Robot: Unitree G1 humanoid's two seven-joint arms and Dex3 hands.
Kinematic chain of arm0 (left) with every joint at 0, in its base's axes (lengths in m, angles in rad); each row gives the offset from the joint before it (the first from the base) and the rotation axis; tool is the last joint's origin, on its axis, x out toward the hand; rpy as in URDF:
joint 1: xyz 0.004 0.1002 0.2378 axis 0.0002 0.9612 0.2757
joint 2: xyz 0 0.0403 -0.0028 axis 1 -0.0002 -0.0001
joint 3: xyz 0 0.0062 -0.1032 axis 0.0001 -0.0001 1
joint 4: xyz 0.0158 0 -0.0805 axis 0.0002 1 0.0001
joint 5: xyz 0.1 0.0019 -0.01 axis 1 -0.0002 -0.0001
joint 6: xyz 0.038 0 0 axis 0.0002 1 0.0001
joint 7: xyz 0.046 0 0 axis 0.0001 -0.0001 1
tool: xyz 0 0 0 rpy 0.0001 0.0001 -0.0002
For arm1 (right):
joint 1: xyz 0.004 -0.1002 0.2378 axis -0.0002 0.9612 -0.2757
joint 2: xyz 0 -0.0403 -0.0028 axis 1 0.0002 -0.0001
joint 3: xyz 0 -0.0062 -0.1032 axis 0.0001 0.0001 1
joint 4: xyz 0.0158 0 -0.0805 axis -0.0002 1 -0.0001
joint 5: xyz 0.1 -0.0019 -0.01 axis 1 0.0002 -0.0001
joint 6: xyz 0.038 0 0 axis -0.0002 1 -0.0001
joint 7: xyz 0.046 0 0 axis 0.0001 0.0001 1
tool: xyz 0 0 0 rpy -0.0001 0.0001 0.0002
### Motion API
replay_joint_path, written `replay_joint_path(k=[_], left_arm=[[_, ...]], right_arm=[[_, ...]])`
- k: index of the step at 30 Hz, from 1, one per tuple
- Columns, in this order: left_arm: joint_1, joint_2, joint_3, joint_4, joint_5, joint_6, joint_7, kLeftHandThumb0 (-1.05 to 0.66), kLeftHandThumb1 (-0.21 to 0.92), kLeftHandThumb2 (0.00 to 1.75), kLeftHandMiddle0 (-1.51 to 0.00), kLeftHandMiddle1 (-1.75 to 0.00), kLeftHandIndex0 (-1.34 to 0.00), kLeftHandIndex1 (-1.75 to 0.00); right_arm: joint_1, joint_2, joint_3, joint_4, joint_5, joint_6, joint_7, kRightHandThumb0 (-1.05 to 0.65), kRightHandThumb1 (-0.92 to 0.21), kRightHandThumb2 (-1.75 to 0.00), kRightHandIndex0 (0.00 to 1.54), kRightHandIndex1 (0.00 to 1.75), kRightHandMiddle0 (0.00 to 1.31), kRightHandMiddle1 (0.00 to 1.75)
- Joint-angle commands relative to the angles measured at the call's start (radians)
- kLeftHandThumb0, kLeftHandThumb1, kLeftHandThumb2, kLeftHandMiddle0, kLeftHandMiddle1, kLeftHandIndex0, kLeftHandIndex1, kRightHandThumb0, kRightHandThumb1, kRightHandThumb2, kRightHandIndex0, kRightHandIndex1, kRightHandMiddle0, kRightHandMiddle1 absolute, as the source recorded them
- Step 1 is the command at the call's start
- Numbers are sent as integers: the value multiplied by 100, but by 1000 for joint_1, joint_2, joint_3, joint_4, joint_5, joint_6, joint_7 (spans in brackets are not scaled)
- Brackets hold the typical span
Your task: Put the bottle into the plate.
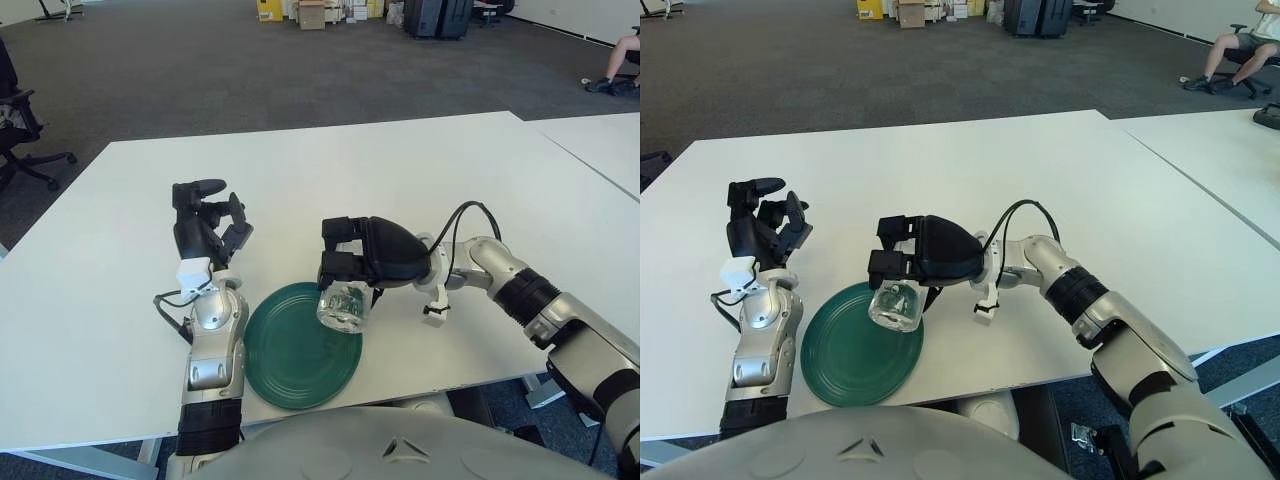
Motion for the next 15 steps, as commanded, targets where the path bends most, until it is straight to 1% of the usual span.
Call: replay_joint_path(k=[1,5,9,13,15], left_arm=[[-22,-24,0,-2,9,-8,2,-39,72,80,-44,-162,-32,-175],[-22,-26,1,-6,11,-2,4,-39,72,80,-43,-162,-32,-175],[-21,-30,1,-11,11,3,8,-39,72,80,-43,-162,-32,-175],[-20,-31,1,-11,12,0,7,-39,72,80,-43,-162,-32,-175],[-20,-34,1,-12,7,3,7,-39,72,80,-44,-162,-32,-175]], right_arm=[[10,34,-13,4,-13,-14,5,0,-22,-144,68,174,45,175],[19,50,-20,15,-10,-41,21,0,-19,-147,70,175,47,175],[44,67,-20,15,-9,-61,50,0,-17,-150,72,175,49,175],[65,74,-23,8,-8,-68,76,0,-17,-150,72,175,49,175],[84,82,-16,1,-22,-58,87,0,-18,-149,71,175,48,175]])
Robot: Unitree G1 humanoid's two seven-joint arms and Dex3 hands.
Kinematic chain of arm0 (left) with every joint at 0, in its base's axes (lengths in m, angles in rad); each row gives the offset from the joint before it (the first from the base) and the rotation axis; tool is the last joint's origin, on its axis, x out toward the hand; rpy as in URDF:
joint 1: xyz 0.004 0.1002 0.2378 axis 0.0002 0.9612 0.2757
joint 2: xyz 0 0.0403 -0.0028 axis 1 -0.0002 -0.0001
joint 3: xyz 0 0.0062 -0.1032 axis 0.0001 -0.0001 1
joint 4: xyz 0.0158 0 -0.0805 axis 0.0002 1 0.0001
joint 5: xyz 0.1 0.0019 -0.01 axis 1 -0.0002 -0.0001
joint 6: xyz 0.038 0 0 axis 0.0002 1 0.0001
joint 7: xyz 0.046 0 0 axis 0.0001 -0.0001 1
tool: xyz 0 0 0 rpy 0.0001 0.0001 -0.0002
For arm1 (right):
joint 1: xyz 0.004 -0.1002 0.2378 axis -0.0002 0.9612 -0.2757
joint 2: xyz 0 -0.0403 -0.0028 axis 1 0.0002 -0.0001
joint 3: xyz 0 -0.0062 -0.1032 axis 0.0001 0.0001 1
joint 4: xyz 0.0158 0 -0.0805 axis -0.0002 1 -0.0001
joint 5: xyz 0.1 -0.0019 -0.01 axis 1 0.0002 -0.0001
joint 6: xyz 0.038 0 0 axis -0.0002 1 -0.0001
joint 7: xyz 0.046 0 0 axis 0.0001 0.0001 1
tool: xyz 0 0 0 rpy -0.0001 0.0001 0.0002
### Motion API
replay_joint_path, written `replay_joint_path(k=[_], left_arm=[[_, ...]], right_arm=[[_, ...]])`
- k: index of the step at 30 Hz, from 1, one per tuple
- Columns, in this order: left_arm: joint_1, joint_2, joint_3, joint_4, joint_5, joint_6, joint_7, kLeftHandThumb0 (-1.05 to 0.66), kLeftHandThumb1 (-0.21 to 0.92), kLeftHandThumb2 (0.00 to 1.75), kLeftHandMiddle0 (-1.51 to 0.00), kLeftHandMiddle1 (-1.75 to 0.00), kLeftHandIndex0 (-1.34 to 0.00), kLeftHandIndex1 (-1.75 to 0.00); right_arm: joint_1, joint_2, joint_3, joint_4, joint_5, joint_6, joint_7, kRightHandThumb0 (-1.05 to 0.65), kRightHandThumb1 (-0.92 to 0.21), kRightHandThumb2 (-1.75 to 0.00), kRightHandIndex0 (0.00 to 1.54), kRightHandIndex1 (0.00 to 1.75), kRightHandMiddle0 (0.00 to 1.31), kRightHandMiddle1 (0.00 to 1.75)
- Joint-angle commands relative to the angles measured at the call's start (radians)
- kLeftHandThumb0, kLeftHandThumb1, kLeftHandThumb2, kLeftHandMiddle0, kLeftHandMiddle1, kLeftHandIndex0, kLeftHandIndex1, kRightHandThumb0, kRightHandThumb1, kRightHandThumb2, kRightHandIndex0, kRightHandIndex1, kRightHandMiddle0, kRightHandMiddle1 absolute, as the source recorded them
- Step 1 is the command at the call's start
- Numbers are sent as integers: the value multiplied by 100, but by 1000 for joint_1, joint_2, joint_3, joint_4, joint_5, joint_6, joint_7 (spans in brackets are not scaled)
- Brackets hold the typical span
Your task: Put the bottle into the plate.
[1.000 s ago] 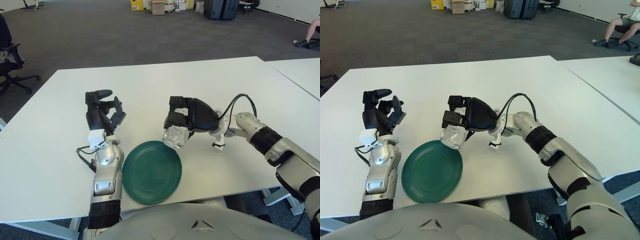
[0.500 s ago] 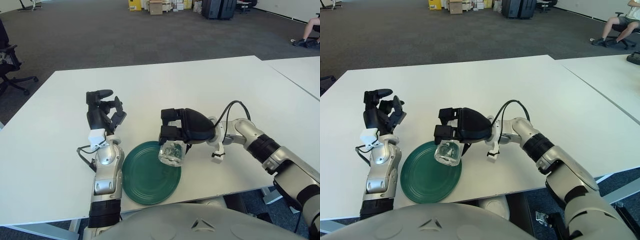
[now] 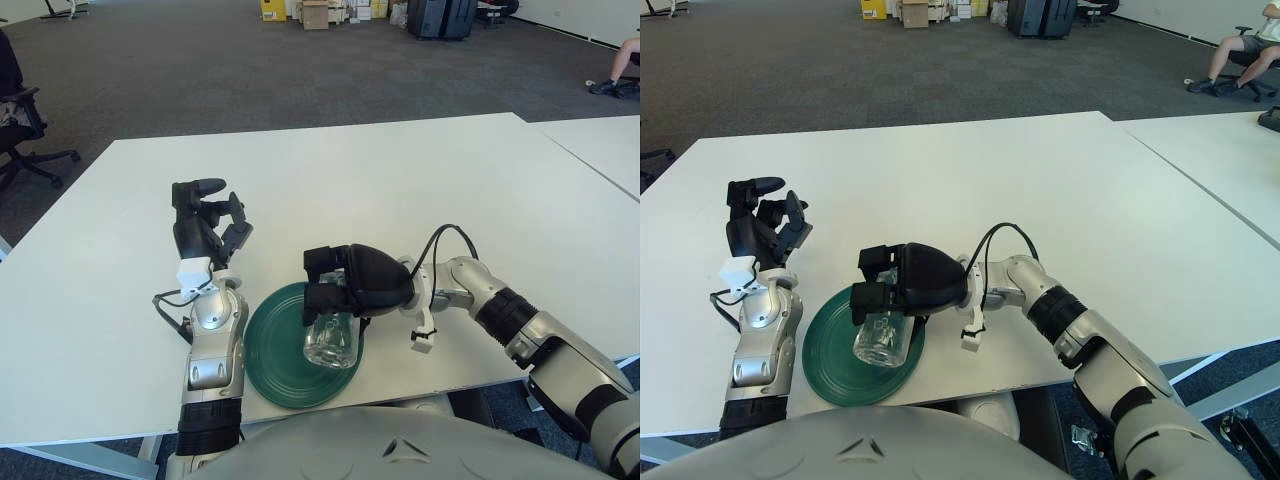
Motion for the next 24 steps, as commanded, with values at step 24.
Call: replay_joint_path(k=[24], left_arm=[[-19,-28,-9,10,23,-28,13,-39,72,79,-45,-160,-32,-175]], right_arm=[[31,111,56,-67,-132,53,4,-40,-44,-116,112,175,50,175]])
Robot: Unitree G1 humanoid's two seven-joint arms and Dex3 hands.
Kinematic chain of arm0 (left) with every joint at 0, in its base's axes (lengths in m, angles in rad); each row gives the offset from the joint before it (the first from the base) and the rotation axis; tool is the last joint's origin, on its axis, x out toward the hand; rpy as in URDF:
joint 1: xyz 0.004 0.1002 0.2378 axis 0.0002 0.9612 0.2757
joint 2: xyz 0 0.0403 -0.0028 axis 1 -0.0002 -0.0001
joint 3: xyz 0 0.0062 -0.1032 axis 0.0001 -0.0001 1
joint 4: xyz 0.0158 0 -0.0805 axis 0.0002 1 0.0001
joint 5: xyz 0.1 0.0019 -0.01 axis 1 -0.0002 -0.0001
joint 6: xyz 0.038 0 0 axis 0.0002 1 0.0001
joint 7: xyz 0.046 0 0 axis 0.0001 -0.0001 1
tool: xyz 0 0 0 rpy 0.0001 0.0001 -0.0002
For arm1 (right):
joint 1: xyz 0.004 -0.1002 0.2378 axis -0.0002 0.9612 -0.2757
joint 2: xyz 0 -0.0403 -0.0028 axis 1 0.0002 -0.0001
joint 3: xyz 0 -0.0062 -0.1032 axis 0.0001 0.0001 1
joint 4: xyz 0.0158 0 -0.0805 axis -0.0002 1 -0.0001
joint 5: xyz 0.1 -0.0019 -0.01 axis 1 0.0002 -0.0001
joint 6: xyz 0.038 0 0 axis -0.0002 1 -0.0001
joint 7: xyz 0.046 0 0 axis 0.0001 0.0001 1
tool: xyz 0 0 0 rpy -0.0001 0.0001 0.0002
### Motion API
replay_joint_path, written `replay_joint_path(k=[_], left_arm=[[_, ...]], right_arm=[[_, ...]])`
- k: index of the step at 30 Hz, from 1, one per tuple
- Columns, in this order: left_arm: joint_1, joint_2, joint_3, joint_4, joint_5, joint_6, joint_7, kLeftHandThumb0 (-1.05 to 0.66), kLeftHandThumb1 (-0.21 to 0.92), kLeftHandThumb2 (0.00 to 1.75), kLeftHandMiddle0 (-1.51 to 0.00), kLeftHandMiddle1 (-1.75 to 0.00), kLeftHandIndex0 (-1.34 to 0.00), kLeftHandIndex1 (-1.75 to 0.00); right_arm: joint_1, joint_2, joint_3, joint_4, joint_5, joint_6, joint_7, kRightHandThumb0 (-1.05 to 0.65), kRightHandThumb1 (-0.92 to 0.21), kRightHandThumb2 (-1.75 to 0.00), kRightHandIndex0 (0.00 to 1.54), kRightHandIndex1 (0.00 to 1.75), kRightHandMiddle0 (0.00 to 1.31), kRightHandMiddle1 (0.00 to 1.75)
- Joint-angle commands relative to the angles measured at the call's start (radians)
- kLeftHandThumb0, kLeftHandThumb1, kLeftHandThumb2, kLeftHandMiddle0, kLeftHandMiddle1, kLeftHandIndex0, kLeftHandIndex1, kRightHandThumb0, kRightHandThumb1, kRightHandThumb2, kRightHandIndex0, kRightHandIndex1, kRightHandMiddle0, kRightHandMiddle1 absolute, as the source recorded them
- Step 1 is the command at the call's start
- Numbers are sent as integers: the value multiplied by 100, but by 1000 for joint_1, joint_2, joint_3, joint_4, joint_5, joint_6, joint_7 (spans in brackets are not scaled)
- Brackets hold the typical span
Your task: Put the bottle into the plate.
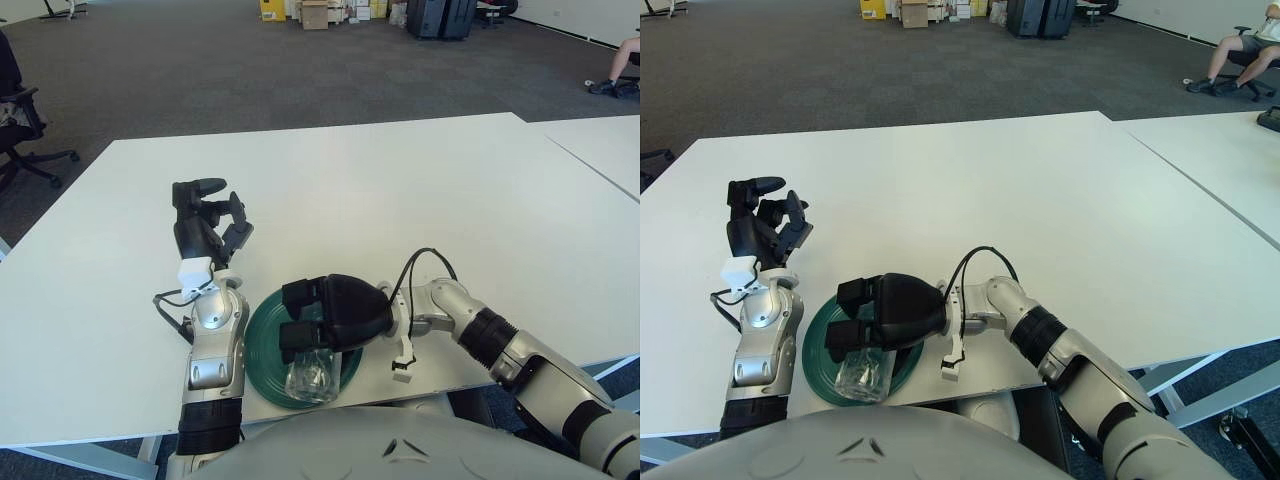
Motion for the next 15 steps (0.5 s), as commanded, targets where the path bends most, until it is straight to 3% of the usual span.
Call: replay_joint_path(k=[1,6,15], left_arm=[[-18,-27,-3,3,15,-13,8,-39,72,79,-45,-160,-32,-175],[-12,-22,3,-2,14,-15,2,-39,73,79,-44,-159,-31,-175],[-9,-24,16,-9,7,-15,5,-39,74,77,-43,-160,-31,-175]], right_arm=[[-38,8,-11,-25,0,5,-11,-41,-45,-115,113,175,50,175],[-93,17,-24,-14,19,-4,8,-43,-47,-112,116,175,49,175],[-109,28,-27,-7,32,2,14,-43,-48,-111,115,175,49,175]])
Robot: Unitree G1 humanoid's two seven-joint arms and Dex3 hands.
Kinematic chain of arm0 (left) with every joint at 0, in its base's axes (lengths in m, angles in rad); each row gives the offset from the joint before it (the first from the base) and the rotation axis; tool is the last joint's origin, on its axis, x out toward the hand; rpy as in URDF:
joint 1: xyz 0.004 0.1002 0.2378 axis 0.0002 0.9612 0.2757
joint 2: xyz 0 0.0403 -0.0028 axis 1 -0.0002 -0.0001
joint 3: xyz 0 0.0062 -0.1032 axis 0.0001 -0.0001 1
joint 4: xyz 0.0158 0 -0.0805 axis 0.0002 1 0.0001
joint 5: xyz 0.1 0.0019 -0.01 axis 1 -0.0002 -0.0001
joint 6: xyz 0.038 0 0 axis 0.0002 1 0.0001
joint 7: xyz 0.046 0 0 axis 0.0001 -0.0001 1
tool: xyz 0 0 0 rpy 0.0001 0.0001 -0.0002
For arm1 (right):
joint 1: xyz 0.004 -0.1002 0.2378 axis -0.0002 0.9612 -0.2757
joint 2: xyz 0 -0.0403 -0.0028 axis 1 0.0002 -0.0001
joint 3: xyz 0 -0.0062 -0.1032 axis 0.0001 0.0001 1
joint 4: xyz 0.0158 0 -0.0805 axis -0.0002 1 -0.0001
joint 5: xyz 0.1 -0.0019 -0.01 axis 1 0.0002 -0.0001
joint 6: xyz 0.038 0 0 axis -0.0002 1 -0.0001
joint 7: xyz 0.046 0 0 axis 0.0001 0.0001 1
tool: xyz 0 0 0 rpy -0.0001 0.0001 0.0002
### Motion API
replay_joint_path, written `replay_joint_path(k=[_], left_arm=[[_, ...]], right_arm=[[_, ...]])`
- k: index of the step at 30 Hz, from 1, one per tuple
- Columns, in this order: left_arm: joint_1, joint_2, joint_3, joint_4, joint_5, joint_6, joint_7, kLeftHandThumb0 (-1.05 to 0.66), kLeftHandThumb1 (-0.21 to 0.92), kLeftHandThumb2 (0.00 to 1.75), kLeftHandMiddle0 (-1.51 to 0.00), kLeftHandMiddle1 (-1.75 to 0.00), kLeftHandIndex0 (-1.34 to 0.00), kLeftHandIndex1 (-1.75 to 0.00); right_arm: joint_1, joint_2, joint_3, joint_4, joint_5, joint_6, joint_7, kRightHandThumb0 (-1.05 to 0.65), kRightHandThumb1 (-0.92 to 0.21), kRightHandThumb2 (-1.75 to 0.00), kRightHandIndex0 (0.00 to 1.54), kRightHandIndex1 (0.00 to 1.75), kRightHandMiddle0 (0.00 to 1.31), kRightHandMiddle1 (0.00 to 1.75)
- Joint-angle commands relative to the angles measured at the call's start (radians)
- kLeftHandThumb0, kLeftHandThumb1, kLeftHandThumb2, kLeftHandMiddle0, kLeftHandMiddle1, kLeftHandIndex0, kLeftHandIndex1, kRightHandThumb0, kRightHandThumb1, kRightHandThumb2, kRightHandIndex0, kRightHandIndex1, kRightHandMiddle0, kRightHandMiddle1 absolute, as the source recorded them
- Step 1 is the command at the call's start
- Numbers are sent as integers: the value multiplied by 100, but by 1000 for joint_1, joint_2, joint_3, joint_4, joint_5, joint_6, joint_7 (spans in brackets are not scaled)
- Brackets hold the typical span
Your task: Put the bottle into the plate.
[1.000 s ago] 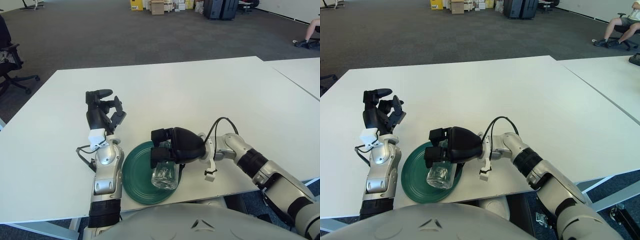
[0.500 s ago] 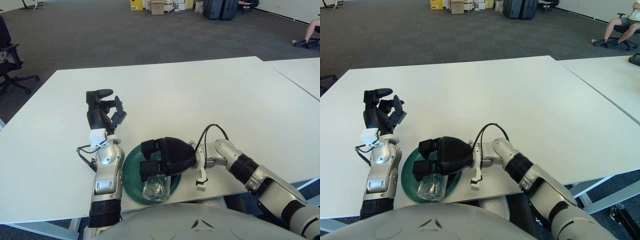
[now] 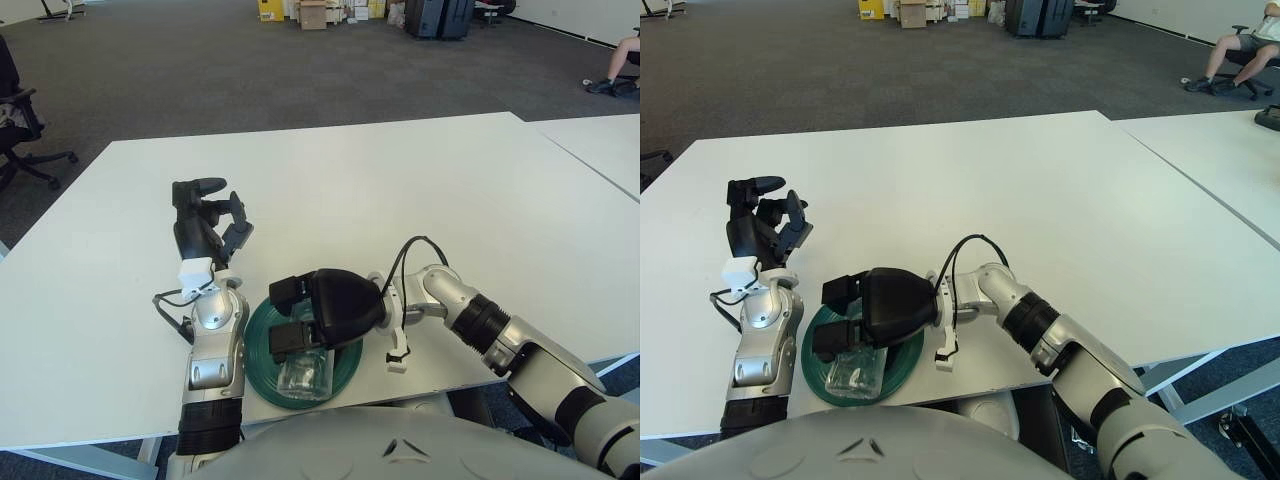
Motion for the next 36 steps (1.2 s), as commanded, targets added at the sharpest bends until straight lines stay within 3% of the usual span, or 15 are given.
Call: replay_joint_path(k=[1,13,19,29,36], left_arm=[[-9,-25,9,-8,0,-11,7,-39,74,77,-43,-160,-31,-175],[-5,-26,14,-10,-2,-12,3,-39,73,79,-43,-160,-32,-175],[-2,-26,15,-9,-10,-15,-2,-39,72,79,-44,-160,-32,-175],[-1,-26,11,-4,-8,-22,-2,-38,75,76,-42,-162,-30,-175],[-1,-26,15,-4,-11,-29,0,-38,75,75,-40,-162,-30,-175]], right_arm=[[-28,19,-19,2,35,5,2,-43,-48,-111,114,175,49,175],[-53,70,-37,31,88,10,28,-43,-48,-110,112,175,48,175],[-76,88,-56,51,61,25,-16,-43,-48,-111,113,175,49,175],[-122,86,-57,84,49,25,-50,-43,-47,-112,112,175,49,175],[-111,82,-35,101,17,43,-76,-43,-47,-112,110,175,49,175]])
